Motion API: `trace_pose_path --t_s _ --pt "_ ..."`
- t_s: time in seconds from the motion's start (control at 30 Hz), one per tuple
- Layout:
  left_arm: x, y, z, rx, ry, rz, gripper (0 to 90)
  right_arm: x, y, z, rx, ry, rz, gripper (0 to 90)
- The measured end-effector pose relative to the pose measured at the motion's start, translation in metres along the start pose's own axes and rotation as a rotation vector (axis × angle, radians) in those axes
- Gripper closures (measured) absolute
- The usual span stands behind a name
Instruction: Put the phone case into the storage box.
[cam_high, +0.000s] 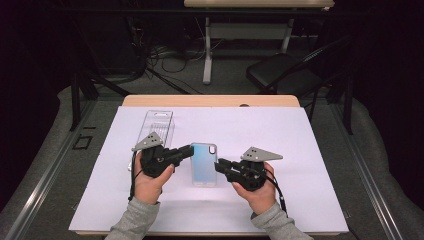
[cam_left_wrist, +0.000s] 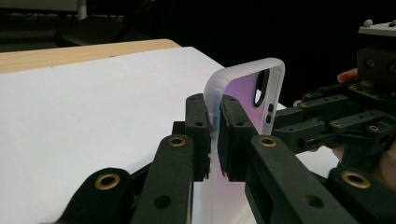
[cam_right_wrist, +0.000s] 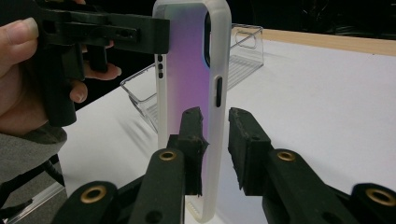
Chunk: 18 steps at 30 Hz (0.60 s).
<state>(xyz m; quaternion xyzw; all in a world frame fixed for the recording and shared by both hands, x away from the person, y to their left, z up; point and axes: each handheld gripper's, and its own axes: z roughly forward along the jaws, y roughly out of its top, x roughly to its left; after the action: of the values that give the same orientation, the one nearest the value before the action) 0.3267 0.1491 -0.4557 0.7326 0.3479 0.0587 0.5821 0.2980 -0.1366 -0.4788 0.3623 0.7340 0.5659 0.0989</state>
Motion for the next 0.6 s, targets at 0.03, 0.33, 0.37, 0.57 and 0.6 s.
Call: trace_pose_path --t_s 0.03,0.33,0.37,0.57,0.6 --pt "0.001 0.0 -0.001 -0.004 0.004 -0.001 83.9 0.0 0.0 0.0 0.0 -0.001 0.001 73.0" --pt "0.007 0.001 -0.007 -0.019 0.033 -0.007 83.9 -0.003 0.001 0.0 0.008 -0.025 -0.004 68.6" --pt "0.008 0.002 -0.007 -0.02 0.034 -0.007 83.9 -0.004 0.001 0.0 0.009 -0.027 -0.003 68.0" --pt "0.013 0.003 -0.012 -0.035 0.047 -0.015 83.9 -0.007 0.001 0.003 0.023 -0.043 -0.012 62.2" --pt "0.013 0.003 -0.013 -0.038 0.051 -0.017 83.9 -0.007 0.001 0.003 0.029 -0.05 -0.015 61.6"
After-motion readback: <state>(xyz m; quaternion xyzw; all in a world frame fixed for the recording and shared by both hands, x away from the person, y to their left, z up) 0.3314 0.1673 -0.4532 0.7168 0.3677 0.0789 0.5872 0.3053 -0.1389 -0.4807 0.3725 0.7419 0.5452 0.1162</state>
